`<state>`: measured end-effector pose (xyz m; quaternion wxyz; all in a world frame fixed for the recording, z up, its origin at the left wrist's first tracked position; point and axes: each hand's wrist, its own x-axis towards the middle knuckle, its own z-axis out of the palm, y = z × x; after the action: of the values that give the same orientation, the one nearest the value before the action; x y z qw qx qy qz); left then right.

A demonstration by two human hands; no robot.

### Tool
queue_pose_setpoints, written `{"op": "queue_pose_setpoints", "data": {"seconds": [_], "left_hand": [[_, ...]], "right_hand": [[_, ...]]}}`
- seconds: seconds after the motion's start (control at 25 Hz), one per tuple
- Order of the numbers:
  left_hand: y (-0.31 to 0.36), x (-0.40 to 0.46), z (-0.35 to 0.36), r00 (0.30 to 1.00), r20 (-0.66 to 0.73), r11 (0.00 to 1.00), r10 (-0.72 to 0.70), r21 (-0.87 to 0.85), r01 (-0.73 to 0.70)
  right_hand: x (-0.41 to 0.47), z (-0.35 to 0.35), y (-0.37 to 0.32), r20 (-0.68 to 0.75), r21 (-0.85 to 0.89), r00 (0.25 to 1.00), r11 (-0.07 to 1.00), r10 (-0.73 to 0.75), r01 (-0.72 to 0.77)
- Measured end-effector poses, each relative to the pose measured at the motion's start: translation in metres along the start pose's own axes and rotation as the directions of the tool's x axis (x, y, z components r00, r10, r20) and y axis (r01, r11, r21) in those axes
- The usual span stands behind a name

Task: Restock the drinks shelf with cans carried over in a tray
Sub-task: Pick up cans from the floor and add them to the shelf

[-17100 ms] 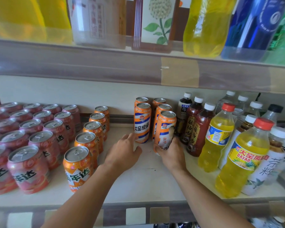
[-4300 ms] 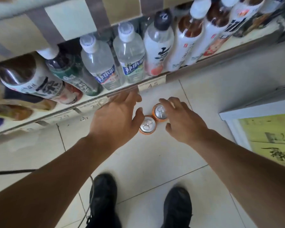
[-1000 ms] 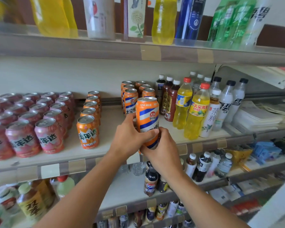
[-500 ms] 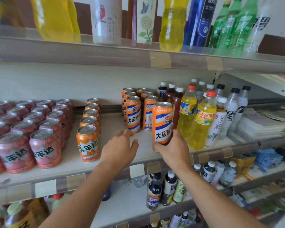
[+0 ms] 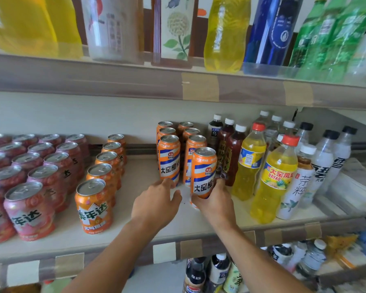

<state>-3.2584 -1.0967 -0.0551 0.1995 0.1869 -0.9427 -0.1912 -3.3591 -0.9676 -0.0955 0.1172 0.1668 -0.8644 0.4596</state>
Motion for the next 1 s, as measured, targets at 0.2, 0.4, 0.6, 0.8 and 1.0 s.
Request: {"op": "queue_pose_setpoints", "data": {"seconds": [0.2,0.4,0.6,0.8,1.0], "left_hand": [[0.006,0.013,0.010,1.000,0.002,1.000,0.009,0.016,-0.009],[0.007,0.022,0.012,1.000,-0.013,1.000,0.006,-0.005,-0.006],[0.001,0.031,0.012,1.000,-0.017,1.000,-0.004,-0.001,0.004],[-0.003,0.035,0.013,1.000,-0.001,1.000,-0.013,-0.026,0.013],[0.000,0.025,0.011,0.999,-0.007,0.999,-0.036,-0.031,0.035]], "right_hand": [[0.015,0.008,0.011,0.021,0.071,0.999,0.997,-0.033,0.031],[0.025,0.014,0.015,0.050,0.093,0.998,0.995,-0.042,0.037],[0.026,0.014,0.017,0.046,0.089,0.998,0.995,-0.053,0.049],[0.025,0.014,0.019,0.076,0.079,0.995,0.996,-0.056,0.050],[0.022,0.014,0.010,0.088,0.049,0.996,0.999,-0.002,-0.003]]}}
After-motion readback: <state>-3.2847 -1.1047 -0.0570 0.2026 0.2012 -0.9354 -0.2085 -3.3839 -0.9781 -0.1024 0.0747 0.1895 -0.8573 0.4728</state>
